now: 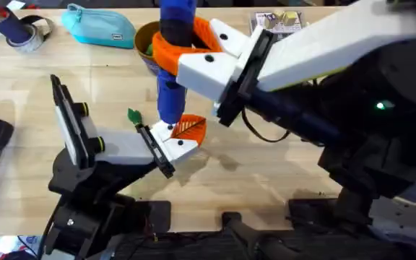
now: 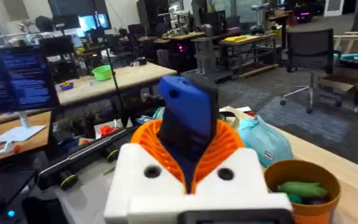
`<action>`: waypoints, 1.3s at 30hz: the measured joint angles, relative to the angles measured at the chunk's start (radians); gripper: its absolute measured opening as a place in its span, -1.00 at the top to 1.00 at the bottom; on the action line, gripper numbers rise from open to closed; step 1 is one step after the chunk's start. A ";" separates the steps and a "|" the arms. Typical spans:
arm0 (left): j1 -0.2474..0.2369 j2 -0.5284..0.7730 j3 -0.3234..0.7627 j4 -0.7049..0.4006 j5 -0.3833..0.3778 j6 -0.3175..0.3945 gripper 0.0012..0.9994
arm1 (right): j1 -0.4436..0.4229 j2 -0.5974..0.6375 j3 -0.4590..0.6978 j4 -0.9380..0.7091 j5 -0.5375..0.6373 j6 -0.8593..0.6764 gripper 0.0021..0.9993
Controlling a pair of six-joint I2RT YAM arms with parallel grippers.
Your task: Pick up the gripper from the table and insert it into the empty holder that is missing its gripper. Then pick up a screw, insert it into the mounting hole, and use the screwdriver to tighten it. Finally, clean up the table by picking up the vegetable and placing it into the bucket.
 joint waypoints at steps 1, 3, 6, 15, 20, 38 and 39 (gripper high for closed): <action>0.000 0.000 0.000 0.000 0.000 0.000 0.97 | 0.000 0.000 0.000 0.001 0.000 0.000 0.96; 0.000 0.000 0.000 0.000 0.000 0.000 0.97 | 0.000 0.000 0.000 0.003 0.001 0.000 0.96; 0.000 0.000 0.000 0.001 0.000 0.001 0.97 | 0.000 0.000 0.000 0.021 -0.001 0.000 0.96; 0.000 0.000 0.000 0.002 0.000 0.001 0.97 | 0.002 0.006 -0.003 0.214 -0.006 -0.028 0.96; 0.000 0.000 0.000 0.002 0.000 0.001 0.97 | -0.007 0.006 -0.004 0.149 -0.008 -0.103 0.96; 0.000 0.000 0.000 0.002 0.000 0.001 0.97 | -0.566 0.083 -0.003 -0.305 0.074 -0.619 0.96; 0.000 0.000 0.000 0.002 0.000 0.001 0.97 | -0.592 0.105 -0.003 -0.334 0.075 -0.675 0.96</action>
